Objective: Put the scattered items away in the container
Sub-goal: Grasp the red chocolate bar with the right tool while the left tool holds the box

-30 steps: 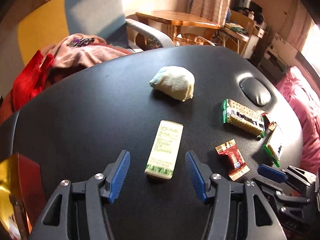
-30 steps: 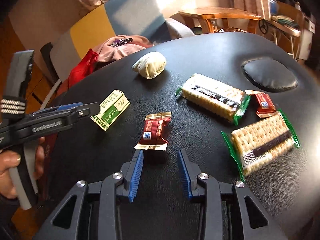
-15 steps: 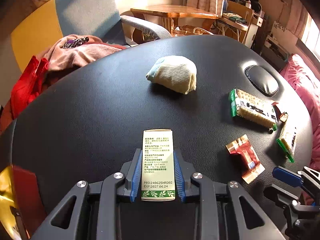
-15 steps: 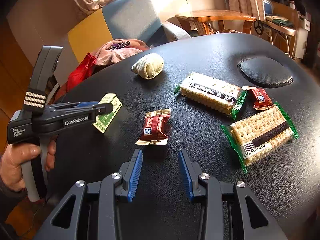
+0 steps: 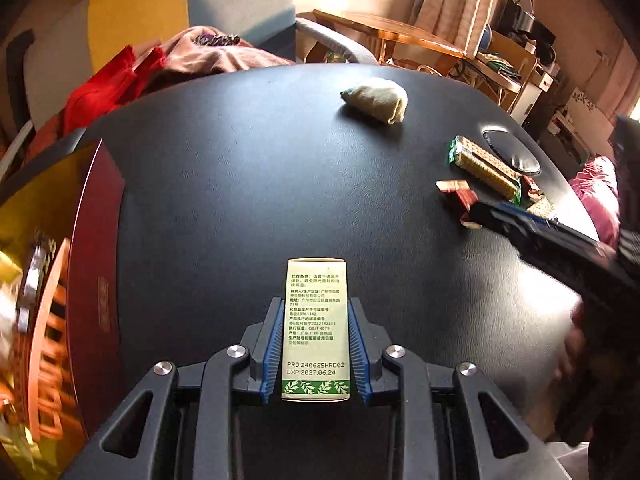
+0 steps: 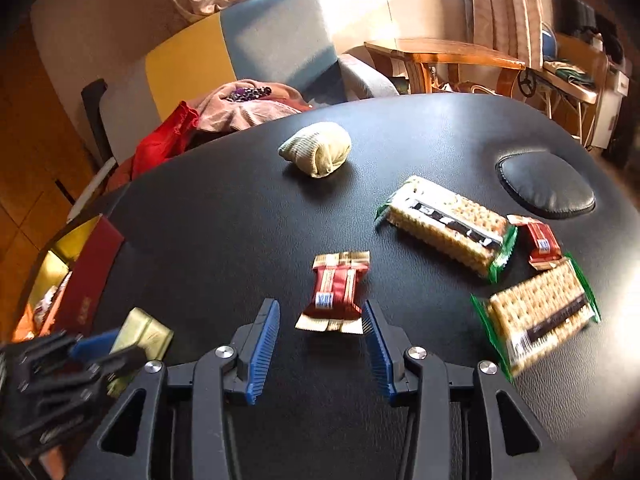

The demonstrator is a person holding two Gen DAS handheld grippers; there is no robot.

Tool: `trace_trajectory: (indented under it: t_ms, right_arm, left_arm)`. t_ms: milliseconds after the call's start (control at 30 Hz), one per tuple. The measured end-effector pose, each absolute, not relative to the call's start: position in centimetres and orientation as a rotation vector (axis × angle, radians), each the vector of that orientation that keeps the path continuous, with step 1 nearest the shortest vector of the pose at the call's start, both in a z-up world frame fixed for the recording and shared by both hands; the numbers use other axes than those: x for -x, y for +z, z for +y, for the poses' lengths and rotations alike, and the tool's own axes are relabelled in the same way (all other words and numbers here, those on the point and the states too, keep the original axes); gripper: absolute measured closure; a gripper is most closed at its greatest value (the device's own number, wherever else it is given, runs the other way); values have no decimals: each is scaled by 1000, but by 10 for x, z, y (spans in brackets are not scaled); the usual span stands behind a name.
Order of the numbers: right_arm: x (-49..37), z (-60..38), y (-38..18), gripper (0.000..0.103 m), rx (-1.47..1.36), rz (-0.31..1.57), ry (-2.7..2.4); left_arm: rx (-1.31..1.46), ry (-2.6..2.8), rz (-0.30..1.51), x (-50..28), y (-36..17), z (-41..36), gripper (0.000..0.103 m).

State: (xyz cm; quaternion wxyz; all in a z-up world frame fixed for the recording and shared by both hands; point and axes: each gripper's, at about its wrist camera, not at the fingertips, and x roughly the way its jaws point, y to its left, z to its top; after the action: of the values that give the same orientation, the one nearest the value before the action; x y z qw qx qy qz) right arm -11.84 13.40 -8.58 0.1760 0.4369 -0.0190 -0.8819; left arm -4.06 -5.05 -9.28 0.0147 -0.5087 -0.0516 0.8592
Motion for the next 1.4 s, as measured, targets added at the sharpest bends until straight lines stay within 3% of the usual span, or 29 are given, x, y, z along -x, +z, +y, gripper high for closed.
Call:
trace_trajectory:
  t_ms: [300,400,533,900,1400]
  right_arm:
    - [126,114,-95,72,-1294,120,-2534]
    - [113,113,-90,77,-1279,133,-2524]
    - [93,115,-85,77,-1276,121,-2494]
    - [50,139,-85,74,-1314,-48,-2450]
    - [35,149,-80,74,-1290,-76,-2509]
  left_arm:
    - [1590,2664,-224,28,-101,-58,71]
    - [1556,2659,-257,24,-95,-59,63]
    - [1481,2670,-267,16,-80,-61,54]
    - [1511,2672,-145,16,-79,-63,53]
    - [1550,2712,-38,35,-91,-49,53]
